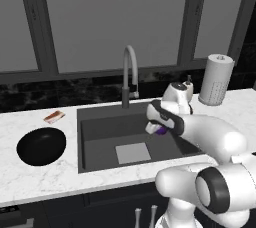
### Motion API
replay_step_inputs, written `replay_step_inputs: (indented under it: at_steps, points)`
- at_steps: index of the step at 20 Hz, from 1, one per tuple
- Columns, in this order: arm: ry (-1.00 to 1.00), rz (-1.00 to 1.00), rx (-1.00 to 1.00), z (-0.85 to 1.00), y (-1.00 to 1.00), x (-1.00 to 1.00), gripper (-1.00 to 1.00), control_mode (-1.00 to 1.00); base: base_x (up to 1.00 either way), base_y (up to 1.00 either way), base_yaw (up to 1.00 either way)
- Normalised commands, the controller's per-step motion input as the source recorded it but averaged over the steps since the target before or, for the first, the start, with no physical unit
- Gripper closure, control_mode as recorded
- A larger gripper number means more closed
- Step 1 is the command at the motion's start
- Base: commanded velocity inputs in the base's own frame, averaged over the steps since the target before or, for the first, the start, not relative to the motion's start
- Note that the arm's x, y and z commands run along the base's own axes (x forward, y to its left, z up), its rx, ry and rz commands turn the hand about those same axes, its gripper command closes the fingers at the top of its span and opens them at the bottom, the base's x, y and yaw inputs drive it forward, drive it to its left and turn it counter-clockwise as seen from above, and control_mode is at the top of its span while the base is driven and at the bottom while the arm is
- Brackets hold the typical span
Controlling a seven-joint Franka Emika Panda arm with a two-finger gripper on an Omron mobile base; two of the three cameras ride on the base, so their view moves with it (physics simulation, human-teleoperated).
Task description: Pick the eggplant from the sink and place it in the bowl. Then pick the bowl and place it in the microwave. Then close the microwave door and press the start button.
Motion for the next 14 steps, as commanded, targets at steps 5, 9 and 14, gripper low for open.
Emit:
replay_step_inputs:
  at_steps: [5, 9, 14]
  points:
    - [0.00, 0.07, 0.03, 0.94, 0.54, -0.67, 1.00, -1.00, 0.00, 0.00, 0.00]
    - [0.00, 0.15, 0.00, 0.73, 1.00, -0.50, 1.00, -1.00, 0.00, 0.00, 0.00]
    - [0.00, 0.14, 0.00, 0.61, 1.00, -0.12, 1.00, -1.00, 0.00, 0.00, 0.00]
